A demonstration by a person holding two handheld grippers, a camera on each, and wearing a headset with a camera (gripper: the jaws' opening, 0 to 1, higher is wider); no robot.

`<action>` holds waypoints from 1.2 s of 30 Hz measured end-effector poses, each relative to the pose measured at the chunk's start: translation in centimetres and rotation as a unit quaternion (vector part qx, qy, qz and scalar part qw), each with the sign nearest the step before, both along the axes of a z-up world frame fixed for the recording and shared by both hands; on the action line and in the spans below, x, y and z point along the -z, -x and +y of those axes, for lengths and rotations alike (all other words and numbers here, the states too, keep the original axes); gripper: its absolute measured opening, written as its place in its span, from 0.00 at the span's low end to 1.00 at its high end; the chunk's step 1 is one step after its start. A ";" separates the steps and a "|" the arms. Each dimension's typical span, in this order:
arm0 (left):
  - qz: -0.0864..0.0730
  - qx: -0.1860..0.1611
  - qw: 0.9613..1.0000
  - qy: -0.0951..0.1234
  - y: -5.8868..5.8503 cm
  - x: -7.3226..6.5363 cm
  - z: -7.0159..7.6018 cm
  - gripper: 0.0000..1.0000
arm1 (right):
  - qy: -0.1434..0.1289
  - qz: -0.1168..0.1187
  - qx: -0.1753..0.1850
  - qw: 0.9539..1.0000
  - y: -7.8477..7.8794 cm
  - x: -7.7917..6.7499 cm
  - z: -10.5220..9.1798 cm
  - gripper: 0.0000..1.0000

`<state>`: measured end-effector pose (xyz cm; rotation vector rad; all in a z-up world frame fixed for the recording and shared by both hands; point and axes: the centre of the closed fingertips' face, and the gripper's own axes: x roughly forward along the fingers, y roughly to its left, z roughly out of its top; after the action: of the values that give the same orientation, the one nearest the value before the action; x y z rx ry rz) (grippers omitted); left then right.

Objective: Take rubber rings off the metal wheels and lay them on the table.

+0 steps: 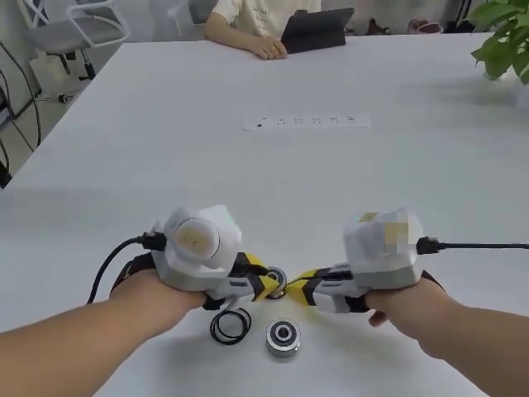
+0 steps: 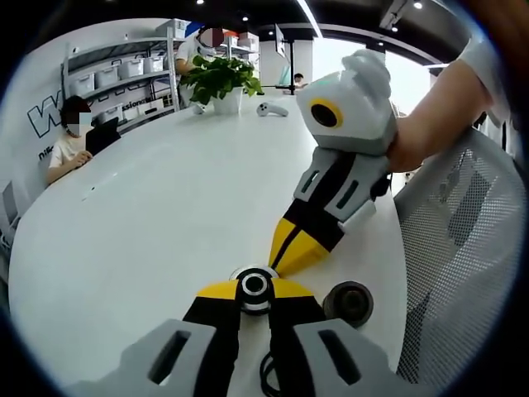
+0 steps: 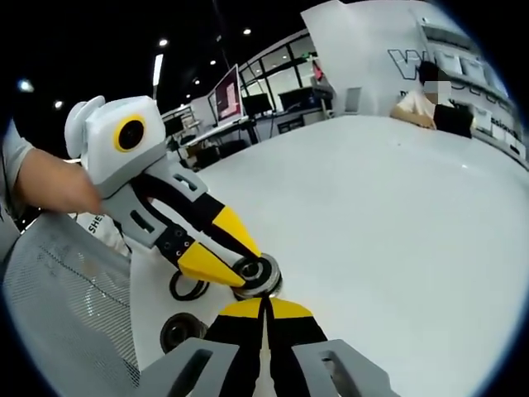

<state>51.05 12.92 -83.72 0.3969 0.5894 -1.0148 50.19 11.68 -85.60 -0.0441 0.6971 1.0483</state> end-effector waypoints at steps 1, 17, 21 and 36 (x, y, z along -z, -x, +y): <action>0.000 0.000 1.000 0.000 0.0 0.0 0.0 0.07 | -0.001 0.001 0.001 1.000 0.0 0.0 0.0 0.00; 0.001 0.002 1.000 -0.007 0.1 0.1 0.0 0.07 | -0.044 0.021 0.035 0.998 -0.4 -1.2 -0.1 0.00; 0.001 0.002 1.000 -0.007 0.1 0.1 -0.1 0.07 | -0.055 0.030 0.040 0.997 -0.4 -1.4 0.0 0.00; 0.000 -0.009 1.000 -0.008 0.0 0.1 0.0 0.07 | -0.052 0.027 0.037 0.998 -0.4 -1.7 0.3 0.00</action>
<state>51.04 12.93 -83.85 0.4047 0.5990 -0.9936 50.60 11.96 -83.92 0.0992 0.6873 1.0162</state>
